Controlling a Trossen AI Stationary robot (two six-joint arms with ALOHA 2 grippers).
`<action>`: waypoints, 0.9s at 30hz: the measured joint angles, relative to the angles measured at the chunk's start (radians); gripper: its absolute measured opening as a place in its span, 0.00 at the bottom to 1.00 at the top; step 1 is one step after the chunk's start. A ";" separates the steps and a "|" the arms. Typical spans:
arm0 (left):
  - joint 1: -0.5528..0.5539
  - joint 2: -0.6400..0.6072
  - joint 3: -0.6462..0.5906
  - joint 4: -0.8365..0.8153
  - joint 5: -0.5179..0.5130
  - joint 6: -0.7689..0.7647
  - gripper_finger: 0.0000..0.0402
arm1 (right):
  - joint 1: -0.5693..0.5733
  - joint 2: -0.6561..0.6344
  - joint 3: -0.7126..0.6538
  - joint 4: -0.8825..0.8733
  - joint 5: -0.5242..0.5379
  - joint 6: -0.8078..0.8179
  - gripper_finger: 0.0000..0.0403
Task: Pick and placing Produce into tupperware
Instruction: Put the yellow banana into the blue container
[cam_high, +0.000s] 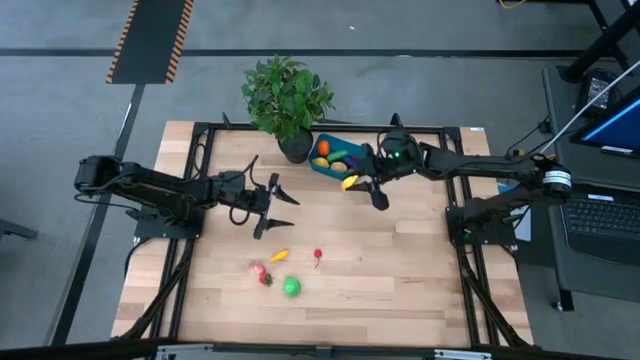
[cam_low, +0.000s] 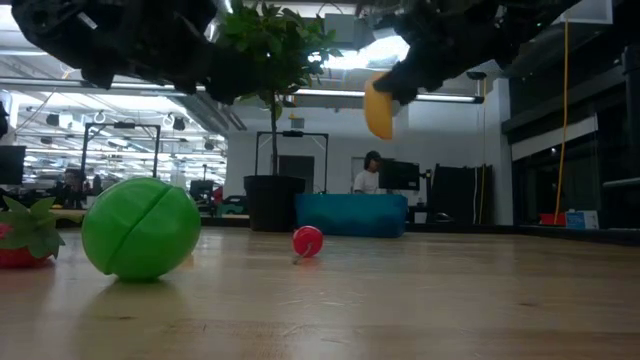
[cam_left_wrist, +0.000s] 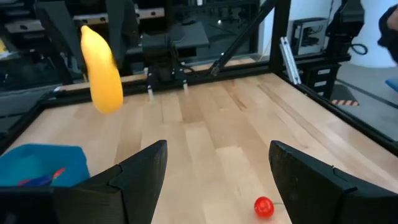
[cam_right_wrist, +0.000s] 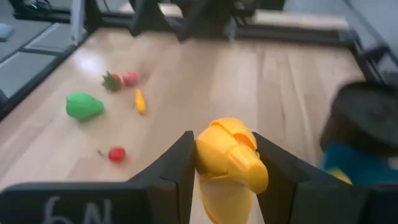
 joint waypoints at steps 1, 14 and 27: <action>0.000 0.000 0.000 -0.003 -0.006 0.000 0.68 | -0.008 -0.008 0.000 -0.028 0.008 0.001 0.32; 0.000 0.004 -0.001 -0.005 -0.007 0.007 0.68 | -0.085 -0.040 0.000 -0.090 0.017 0.026 0.32; 0.000 0.004 -0.001 -0.007 -0.032 0.010 0.68 | -0.084 -0.040 0.000 -0.052 0.237 0.054 0.32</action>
